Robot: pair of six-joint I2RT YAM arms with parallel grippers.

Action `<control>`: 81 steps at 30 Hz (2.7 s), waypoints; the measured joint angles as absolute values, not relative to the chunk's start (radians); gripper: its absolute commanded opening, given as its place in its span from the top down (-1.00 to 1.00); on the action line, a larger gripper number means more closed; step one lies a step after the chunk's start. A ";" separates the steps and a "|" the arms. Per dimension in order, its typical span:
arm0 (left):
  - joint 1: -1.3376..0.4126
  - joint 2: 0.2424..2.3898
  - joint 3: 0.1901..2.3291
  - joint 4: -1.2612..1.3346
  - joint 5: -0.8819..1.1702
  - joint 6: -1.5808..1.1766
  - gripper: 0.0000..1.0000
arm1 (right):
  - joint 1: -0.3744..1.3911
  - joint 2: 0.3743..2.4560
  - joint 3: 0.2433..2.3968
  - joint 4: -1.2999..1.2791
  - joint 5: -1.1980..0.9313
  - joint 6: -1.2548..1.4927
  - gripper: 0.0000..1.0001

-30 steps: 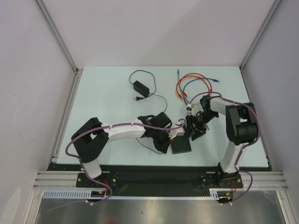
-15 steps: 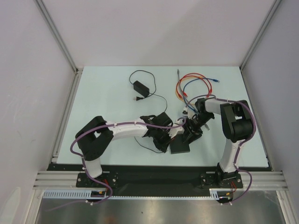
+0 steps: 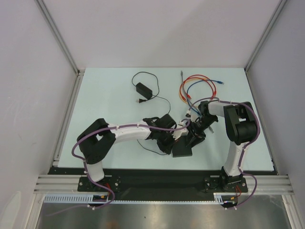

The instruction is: Insert the plug into the switch port

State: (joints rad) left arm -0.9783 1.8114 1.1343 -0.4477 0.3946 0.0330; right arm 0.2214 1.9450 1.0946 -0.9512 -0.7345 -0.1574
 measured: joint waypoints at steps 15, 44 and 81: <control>-0.941 1.832 1.156 -0.446 0.397 0.033 1.00 | 0.221 1.947 1.094 -0.951 -0.736 -0.157 0.06; -0.945 1.845 1.152 -0.450 0.424 0.035 0.99 | 0.213 1.958 1.094 -0.953 -0.758 -0.158 0.06; -0.947 1.827 1.122 -0.413 0.450 0.027 0.99 | 0.209 1.966 1.094 -0.955 -0.776 -0.158 0.06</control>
State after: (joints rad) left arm -0.9466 1.8267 1.1221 -0.4129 0.4496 0.0265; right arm 0.2092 1.9663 1.0939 -0.9546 -0.7757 -0.1581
